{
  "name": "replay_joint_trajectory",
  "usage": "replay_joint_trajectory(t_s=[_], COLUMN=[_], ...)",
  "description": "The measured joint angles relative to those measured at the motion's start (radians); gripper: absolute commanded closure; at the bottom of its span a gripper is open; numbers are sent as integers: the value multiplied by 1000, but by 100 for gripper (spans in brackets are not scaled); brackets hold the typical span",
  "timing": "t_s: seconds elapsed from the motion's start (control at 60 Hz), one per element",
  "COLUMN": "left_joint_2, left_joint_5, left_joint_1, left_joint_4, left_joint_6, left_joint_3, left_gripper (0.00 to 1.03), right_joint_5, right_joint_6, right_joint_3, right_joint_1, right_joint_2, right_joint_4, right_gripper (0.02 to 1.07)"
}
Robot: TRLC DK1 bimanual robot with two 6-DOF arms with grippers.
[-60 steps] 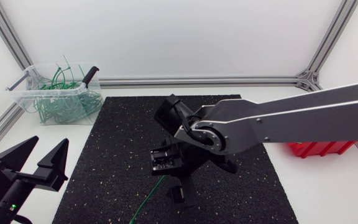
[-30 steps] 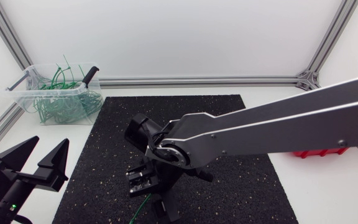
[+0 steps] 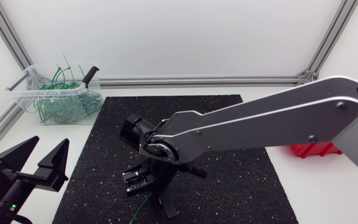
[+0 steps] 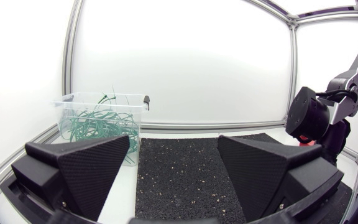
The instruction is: Take a green cable tie from the red box, thread the tail through the head to close it, then place it in the transparent bin on the left.
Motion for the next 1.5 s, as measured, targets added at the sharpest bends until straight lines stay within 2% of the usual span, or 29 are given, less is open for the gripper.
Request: replay_joint_trajectory(t_s=[0.05,0.117,0.317,0.383,0.65,1.167,1.5], left_joint_2=[0,0,0,0,0,0,0], left_joint_5=[0,0,0,0,0,0,0], left_joint_1=[0,0,0,0,0,0,-1], left_joint_4=[0,0,0,0,0,0,0], left_joint_6=[0,0,0,0,0,0,0], left_joint_3=[0,0,0,0,0,0,0], left_gripper=[4,4,4,4,4,4,4], right_joint_5=[0,0,-3,-4,-11,0,11], right_joint_6=[0,-1,-8,-12,-23,-22,9], right_joint_3=[3,8,16,19,46,37,-36], right_joint_1=[0,0,0,0,0,0,-15], right_joint_2=[2,8,32,34,51,45,-10], right_joint_4=[-1,-7,-20,-24,-74,-71,-6], right_gripper=[58,65,66,73,78,100,101])
